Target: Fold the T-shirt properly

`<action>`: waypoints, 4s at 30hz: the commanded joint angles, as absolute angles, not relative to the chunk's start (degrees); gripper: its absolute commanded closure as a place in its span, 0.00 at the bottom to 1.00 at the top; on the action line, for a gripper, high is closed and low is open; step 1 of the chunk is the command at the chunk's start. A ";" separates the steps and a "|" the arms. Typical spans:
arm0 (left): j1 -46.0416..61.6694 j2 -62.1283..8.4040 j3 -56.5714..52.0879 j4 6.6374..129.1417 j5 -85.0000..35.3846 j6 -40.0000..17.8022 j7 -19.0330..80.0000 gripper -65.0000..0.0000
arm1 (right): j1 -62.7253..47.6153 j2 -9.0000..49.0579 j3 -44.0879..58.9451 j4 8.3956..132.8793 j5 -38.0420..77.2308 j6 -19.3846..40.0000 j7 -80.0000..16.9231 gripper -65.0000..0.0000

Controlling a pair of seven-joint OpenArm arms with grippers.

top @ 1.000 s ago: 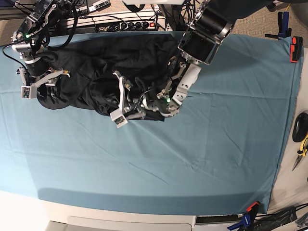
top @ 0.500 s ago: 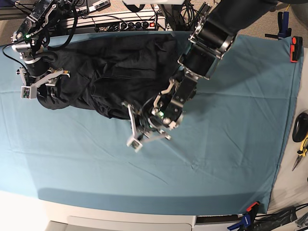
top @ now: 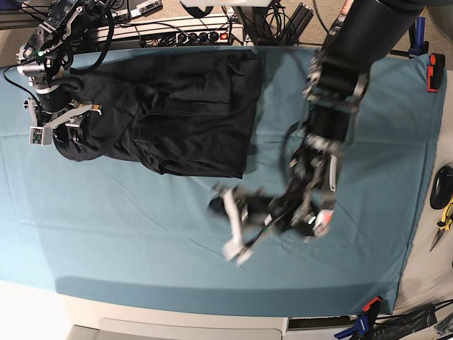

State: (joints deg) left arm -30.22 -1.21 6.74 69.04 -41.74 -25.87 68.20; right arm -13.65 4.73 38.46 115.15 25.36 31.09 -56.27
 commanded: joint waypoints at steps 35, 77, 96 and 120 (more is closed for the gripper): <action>3.03 -4.67 6.61 96.42 -44.47 -29.56 63.99 0.75 | -13.30 5.39 38.57 116.14 26.09 31.05 -53.98 0.58; 4.08 -3.60 12.34 96.40 -44.12 -31.07 62.06 1.00 | -13.30 5.41 38.57 116.14 26.09 31.05 -53.76 0.58; 4.73 3.84 33.61 96.40 -41.08 -34.59 58.89 1.00 | -13.30 5.41 38.57 116.14 26.09 31.05 -53.71 0.58; 1.21 1.67 30.20 100.42 -37.30 -33.67 64.49 0.53 | -6.20 19.35 56.60 98.48 34.02 25.28 -59.57 0.45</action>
State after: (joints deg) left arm 1.74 0.93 30.15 99.37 -36.21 -33.30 65.45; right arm -6.66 18.09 56.42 97.08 34.09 24.86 -61.28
